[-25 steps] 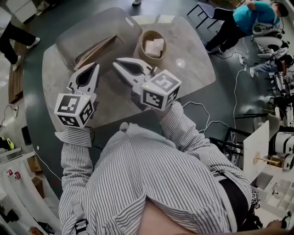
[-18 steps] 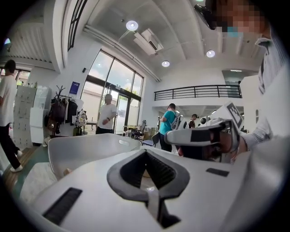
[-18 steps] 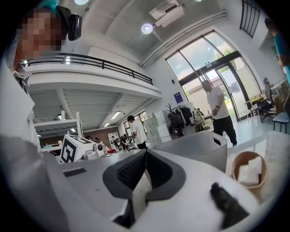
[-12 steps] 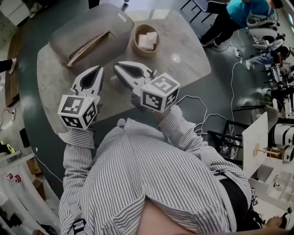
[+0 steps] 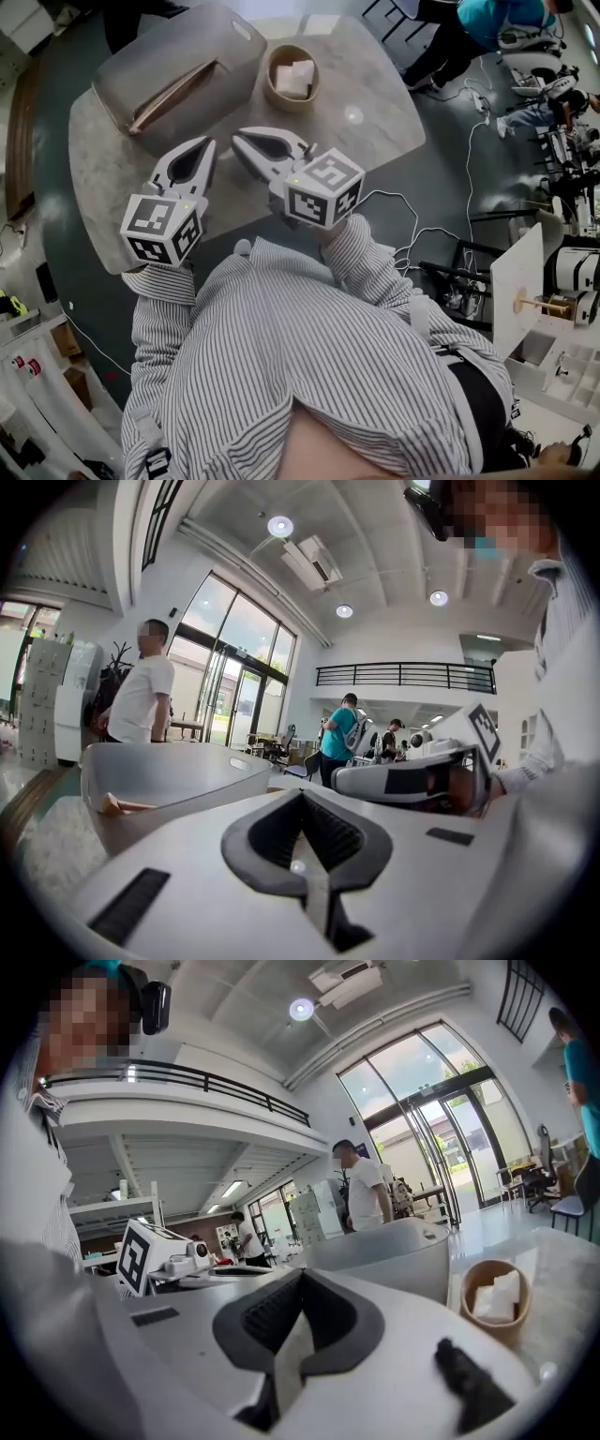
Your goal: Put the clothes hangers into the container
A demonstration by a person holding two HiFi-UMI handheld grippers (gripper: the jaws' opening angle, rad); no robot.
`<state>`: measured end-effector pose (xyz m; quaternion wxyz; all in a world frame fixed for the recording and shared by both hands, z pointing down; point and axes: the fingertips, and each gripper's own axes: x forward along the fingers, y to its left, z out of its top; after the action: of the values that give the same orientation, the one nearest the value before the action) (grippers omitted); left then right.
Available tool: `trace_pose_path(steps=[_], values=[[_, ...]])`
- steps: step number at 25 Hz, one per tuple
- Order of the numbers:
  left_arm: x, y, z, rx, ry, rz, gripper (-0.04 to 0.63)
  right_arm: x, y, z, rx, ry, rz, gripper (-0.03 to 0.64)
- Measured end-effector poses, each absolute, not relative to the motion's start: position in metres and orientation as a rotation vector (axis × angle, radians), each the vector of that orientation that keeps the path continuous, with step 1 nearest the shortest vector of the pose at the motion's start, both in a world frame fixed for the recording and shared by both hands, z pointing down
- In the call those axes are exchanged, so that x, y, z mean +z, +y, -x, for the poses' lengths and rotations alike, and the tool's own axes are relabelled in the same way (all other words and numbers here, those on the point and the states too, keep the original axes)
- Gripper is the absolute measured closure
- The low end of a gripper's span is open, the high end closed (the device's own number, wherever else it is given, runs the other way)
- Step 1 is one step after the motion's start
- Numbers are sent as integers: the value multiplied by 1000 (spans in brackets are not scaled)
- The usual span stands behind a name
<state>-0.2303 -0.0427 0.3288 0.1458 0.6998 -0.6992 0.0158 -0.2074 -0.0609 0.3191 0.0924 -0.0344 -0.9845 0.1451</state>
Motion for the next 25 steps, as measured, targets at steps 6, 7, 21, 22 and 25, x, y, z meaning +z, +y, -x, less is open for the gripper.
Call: trace_pose_path(steps=[6,7,21,22,25], values=[[331,-44,226,23,-1975,-2020,586,324,-63,202,415,-2904,94,601],[331,-44,224,23,-1972,-2021,586,324,-63,201,413,-2903,93,601],[337,-47,216,10,-1952,-2005,586,330,-61,197,412,-2892,105,603],[337,-47,215,11,-1951,-2007,586,330,-61,197,410,-2892,104,603],[336,-48,212,14,-1947,-2011,586,329,-62,196,407,-2892,100,601]])
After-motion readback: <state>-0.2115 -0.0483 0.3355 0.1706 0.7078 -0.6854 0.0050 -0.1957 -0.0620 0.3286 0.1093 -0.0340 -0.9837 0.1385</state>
